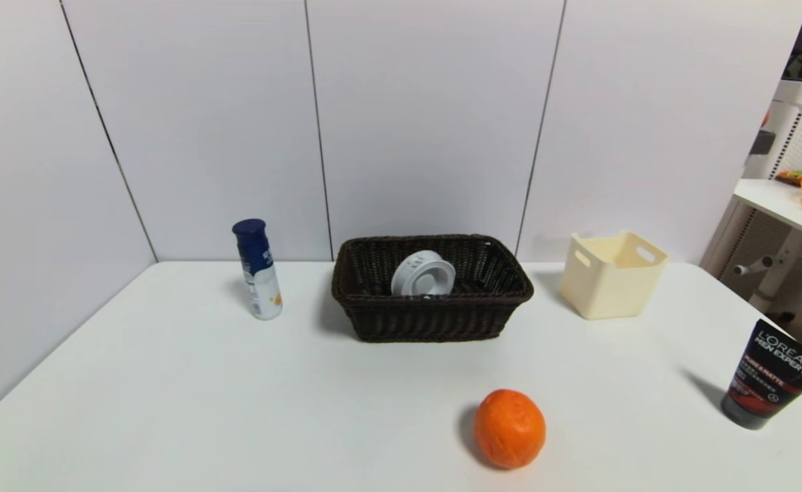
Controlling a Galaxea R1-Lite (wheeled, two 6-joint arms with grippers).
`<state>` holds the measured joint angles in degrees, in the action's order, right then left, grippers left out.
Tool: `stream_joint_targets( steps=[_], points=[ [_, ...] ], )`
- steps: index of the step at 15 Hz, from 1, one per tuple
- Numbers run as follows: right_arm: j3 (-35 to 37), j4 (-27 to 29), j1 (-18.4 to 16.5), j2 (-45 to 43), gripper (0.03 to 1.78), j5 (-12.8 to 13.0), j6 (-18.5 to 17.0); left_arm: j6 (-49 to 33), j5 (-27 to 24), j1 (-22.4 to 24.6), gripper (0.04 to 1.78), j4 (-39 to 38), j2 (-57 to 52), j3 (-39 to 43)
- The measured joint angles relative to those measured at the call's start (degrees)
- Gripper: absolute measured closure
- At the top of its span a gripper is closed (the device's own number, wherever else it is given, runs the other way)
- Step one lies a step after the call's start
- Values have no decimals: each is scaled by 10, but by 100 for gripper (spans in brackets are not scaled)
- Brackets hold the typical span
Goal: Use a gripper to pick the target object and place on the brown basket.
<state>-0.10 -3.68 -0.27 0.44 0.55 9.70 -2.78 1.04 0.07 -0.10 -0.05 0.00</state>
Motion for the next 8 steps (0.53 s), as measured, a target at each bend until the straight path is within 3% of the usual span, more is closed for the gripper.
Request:
stream_joint_targets(
  steps=[8],
  points=[
    [1, 0, 0, -5, 12, 1, -3, 0, 0, 0, 13, 0, 0, 0]
  ],
)
